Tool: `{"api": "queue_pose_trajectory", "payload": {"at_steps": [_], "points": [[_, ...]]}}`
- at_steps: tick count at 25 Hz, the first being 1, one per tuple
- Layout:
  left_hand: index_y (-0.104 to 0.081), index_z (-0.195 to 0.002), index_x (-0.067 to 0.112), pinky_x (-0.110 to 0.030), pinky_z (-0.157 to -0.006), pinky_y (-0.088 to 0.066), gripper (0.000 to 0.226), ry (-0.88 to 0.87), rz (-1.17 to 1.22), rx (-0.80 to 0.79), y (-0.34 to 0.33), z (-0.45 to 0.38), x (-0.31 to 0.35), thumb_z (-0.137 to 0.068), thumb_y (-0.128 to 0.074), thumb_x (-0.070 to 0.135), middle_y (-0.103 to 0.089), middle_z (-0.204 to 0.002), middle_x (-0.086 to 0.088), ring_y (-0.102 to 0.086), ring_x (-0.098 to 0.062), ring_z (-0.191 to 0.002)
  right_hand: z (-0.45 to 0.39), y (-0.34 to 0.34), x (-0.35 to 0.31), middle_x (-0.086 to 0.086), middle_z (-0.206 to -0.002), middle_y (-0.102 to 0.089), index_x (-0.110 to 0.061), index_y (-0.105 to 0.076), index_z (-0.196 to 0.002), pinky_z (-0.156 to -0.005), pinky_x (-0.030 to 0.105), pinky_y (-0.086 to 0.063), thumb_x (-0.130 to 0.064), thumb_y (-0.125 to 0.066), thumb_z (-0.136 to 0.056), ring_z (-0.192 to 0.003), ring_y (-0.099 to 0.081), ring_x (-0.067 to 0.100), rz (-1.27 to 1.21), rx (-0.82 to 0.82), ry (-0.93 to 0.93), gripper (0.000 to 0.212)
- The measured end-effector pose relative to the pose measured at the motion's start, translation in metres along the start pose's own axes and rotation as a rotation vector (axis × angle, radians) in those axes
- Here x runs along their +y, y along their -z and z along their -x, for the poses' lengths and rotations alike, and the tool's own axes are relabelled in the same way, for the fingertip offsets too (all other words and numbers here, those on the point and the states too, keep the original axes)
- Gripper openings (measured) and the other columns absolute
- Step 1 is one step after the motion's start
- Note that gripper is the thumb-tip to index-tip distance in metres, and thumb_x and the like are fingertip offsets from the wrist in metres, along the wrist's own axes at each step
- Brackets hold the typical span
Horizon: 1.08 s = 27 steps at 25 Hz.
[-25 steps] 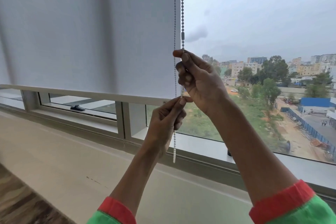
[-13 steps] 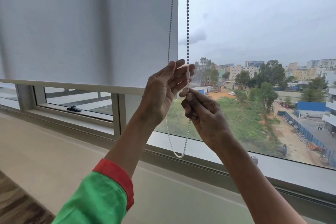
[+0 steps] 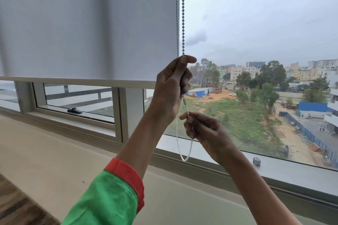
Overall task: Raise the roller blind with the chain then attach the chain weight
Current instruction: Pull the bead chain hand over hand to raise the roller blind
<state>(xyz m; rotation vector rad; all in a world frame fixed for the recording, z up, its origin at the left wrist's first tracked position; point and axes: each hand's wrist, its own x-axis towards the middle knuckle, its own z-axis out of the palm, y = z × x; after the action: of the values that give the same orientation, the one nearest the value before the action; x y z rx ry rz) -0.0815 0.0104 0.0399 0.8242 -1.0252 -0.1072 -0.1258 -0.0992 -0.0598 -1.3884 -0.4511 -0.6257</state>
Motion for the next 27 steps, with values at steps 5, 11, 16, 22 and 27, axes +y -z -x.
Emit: {"api": "queue_pose_trajectory", "payload": {"at_steps": [5,11,16,22,27], "points": [[-0.071,-0.084,0.021,-0.019,-0.045,-0.022,0.026,0.027,0.008,-0.019,0.018,0.021,-0.015,-0.095,-0.047,0.019,-0.041,-0.052,0.008,-0.028,-0.005,-0.048,-0.007,0.005,-0.006,0.004,-0.088,-0.073,-0.014,-0.071,-0.100,-0.074,0.030,-0.051,-0.032,-0.049,-0.086,-0.081,-0.066,0.017,0.113,0.008,-0.118,0.032],[-0.069,-0.083,0.018,-0.019,-0.046,-0.020,0.020,0.072,-0.031,-0.043,0.030,0.044,-0.034,-0.087,-0.052,0.027,-0.036,-0.051,0.008,-0.027,-0.005,-0.048,-0.055,-0.021,-0.066,0.005,-0.087,-0.073,-0.008,-0.067,-0.105,-0.075,0.032,-0.056,-0.025,-0.044,-0.096,-0.080,-0.069,0.019,-0.006,0.014,0.053,0.030],[-0.070,-0.084,0.018,-0.021,-0.047,-0.020,0.023,0.094,-0.138,-0.014,0.037,0.056,-0.046,-0.089,-0.050,0.028,-0.038,-0.052,0.008,-0.028,-0.006,-0.048,-0.067,-0.036,-0.082,0.006,-0.073,-0.062,-0.001,-0.066,-0.102,-0.063,0.025,-0.051,-0.009,-0.050,-0.093,-0.063,-0.056,0.015,0.103,0.008,0.068,0.020],[-0.069,-0.088,0.015,-0.018,-0.046,-0.035,0.027,0.231,-0.191,-0.069,0.037,0.056,-0.055,-0.094,-0.046,0.028,-0.058,-0.058,-0.002,-0.043,-0.010,-0.048,-0.041,-0.037,-0.061,-0.001,-0.061,-0.053,-0.010,-0.070,-0.087,-0.050,0.015,-0.034,-0.008,-0.053,-0.090,-0.051,-0.040,0.006,0.117,0.082,0.037,0.017],[-0.070,-0.089,0.011,-0.023,-0.067,-0.056,0.035,0.191,-0.075,0.052,0.033,0.026,-0.035,-0.099,-0.037,0.018,-0.074,-0.072,-0.002,-0.069,-0.015,-0.072,-0.021,-0.026,-0.050,0.010,-0.070,-0.049,-0.007,-0.070,-0.084,-0.048,0.011,-0.036,0.001,-0.051,-0.090,-0.055,-0.043,0.007,0.107,0.108,0.097,0.021]]}}
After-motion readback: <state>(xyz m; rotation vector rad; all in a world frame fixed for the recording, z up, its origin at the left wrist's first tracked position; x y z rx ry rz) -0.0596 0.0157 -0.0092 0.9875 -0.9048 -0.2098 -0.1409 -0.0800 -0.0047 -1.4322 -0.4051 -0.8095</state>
